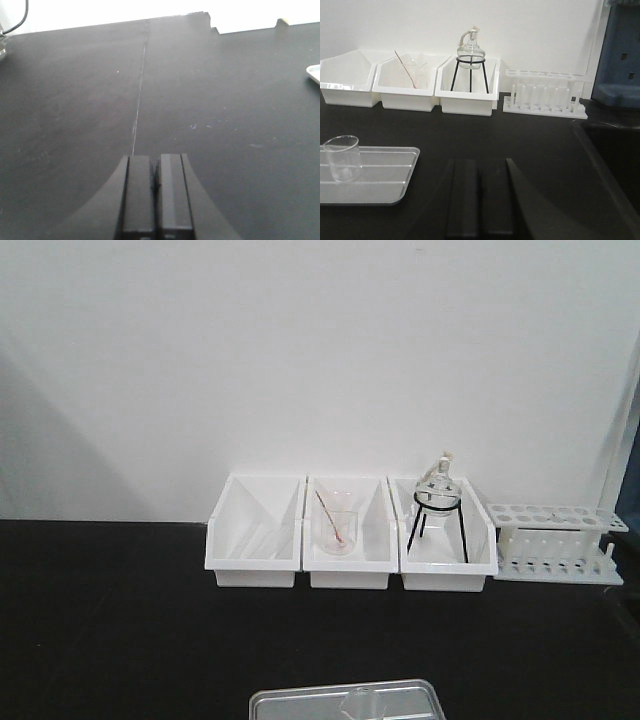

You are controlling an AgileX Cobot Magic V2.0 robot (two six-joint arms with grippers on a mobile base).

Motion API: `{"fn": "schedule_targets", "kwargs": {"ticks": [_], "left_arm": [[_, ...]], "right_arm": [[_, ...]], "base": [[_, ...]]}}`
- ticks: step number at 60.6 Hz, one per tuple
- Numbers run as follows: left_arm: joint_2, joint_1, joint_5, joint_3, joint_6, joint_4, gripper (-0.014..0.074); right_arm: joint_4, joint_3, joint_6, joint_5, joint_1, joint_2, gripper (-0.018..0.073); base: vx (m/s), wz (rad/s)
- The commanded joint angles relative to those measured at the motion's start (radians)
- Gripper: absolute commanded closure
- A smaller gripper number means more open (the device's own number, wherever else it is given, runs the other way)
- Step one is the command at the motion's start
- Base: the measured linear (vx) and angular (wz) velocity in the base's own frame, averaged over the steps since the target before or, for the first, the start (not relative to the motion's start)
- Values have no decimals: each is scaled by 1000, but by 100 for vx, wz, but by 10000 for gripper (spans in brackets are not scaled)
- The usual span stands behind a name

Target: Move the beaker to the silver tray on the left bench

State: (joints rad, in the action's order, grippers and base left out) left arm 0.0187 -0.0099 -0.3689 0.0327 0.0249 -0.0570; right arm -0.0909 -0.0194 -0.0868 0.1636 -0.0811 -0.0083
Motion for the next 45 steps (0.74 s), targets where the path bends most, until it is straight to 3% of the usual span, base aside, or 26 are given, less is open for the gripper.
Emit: {"fn": "schedule_targets", "kwargs": {"ticks": [1, 45], "left_arm": [[8, -6, 74, 20, -2, 3, 595], [8, -6, 74, 20, -2, 3, 595]], "right_arm": [[7, 14, -1, -100, 3, -7, 571], [22, -17, -1, -70, 4, -16, 571]], "base": [[0, 0], [0, 0]]}}
